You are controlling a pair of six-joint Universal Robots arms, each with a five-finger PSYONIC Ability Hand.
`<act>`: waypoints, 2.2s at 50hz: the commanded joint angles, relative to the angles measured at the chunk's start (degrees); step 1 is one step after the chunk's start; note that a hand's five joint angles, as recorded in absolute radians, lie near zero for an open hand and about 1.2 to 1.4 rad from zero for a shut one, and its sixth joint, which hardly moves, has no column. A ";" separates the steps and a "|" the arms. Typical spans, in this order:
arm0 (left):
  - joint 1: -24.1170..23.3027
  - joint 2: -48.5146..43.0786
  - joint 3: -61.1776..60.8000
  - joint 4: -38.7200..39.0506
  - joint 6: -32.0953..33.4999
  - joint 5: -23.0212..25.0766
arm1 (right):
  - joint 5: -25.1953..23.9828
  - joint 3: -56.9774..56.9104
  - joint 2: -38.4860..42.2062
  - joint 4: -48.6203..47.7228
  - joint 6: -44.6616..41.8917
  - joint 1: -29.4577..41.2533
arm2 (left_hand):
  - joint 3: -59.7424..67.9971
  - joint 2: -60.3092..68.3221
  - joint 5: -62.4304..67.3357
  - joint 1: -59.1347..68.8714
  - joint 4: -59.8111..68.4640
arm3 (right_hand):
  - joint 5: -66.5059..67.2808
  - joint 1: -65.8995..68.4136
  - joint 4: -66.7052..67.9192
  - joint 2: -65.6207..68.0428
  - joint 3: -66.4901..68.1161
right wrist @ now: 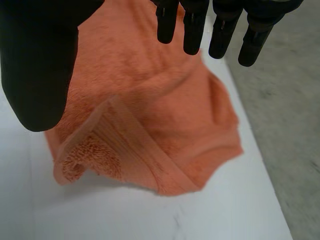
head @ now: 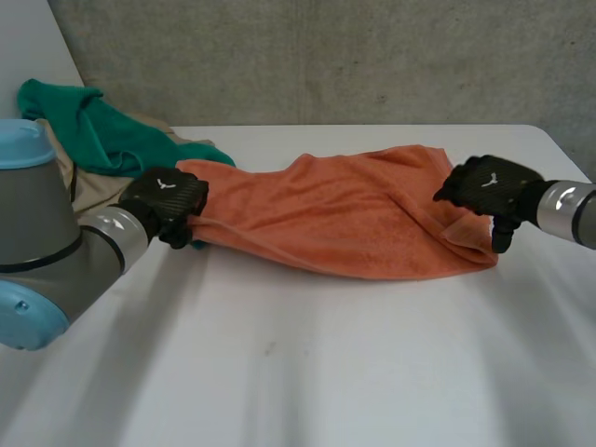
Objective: Fold the laundry.
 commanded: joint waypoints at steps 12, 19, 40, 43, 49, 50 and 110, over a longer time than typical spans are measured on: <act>2.16 0.72 0.12 0.33 -0.97 1.05 | 3.90 -17.15 16.46 12.24 -20.58 1.15 | 11.96 11.59 13.82 13.40 11.56 | 4.04 5.36 4.84 4.98 4.68; 2.86 0.63 0.12 0.33 -1.06 0.96 | 4.16 -18.12 17.16 8.47 -21.73 0.89 | 11.96 11.59 13.82 13.40 11.56 | 10.94 12.26 11.74 11.88 11.58; 3.82 1.16 -0.32 0.06 -1.50 0.87 | 6.61 -15.22 17.08 -1.98 -19.72 0.10 | 11.96 11.59 13.82 13.40 11.56 | 63.43 64.75 64.23 64.37 64.07; 4.26 1.42 -0.67 -0.29 -1.68 0.78 | 8.90 -14.61 15.76 -3.14 -17.60 -0.25 | 11.96 11.59 13.82 13.40 11.56 | 63.44 64.76 64.24 64.38 64.09; 5.49 4.93 -4.10 -2.48 -2.20 1.75 | 14.35 -6.71 6.55 -0.07 -12.59 -3.85 | 11.96 11.59 13.82 13.40 11.56 | 63.44 64.76 64.24 64.38 64.09; 5.67 5.72 -4.71 -2.92 -2.03 2.01 | 15.31 -5.13 4.79 0.55 -12.15 -4.64 | 11.96 11.59 13.82 13.40 11.56 | 63.44 64.76 64.24 64.38 64.09; 2.42 -14.04 15.88 18.08 -6.17 -3.09 | 19.01 1.56 2.21 -34.09 26.35 -1.84 | 11.96 11.59 13.82 13.40 11.56 | 63.44 64.76 64.24 64.38 64.09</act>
